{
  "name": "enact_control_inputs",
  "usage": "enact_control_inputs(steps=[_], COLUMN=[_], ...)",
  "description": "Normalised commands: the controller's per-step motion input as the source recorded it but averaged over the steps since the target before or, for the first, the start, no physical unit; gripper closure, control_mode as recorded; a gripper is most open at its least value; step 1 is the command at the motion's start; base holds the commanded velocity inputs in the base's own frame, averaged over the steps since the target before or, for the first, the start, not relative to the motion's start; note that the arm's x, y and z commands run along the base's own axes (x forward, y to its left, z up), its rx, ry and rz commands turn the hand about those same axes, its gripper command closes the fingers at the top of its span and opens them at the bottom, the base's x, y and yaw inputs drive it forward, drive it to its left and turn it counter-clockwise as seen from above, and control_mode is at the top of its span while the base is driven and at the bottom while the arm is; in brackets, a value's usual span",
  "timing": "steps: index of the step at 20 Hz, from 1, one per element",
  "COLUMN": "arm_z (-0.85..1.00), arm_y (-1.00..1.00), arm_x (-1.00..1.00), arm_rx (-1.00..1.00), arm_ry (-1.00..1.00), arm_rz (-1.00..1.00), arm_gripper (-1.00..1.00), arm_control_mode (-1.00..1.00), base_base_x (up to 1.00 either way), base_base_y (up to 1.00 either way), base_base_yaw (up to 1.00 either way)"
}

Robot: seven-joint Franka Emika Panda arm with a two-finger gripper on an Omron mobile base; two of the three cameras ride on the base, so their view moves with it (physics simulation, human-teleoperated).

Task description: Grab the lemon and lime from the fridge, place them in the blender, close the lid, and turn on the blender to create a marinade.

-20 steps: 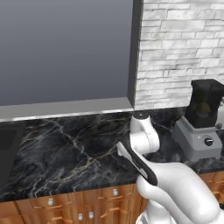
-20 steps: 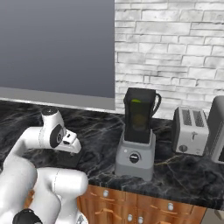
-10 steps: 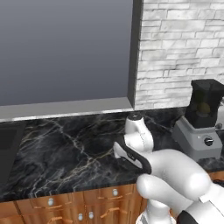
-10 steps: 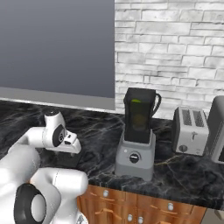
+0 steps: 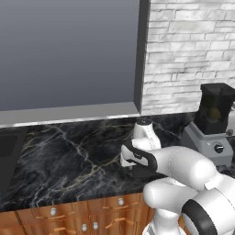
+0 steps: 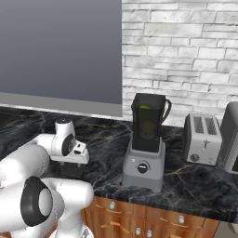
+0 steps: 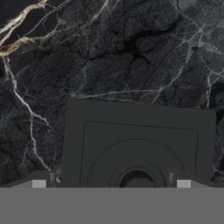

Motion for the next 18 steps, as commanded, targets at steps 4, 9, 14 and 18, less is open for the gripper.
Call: enact_control_inputs(steps=[4,9,14,18], arm_z=[-0.30,-0.21,-0.05,-0.17], arm_y=[-0.11,-0.04,0.00,0.00], arm_x=[0.00,-0.22,-0.37,-0.14], arm_rx=[0.06,0.03,0.01,0.00], arm_ry=[0.00,-0.01,-0.01,0.00], arm_rz=[0.03,0.01,0.00,0.00], arm_gripper=[-1.00,-1.00,-1.00,-1.00], arm_control_mode=[-1.00,-1.00,-1.00,-1.00], base_base_x=[0.00,0.00,0.00,0.00], base_base_y=[0.00,0.00,0.00,0.00], base_base_yaw=[0.00,0.00,0.00,0.00])
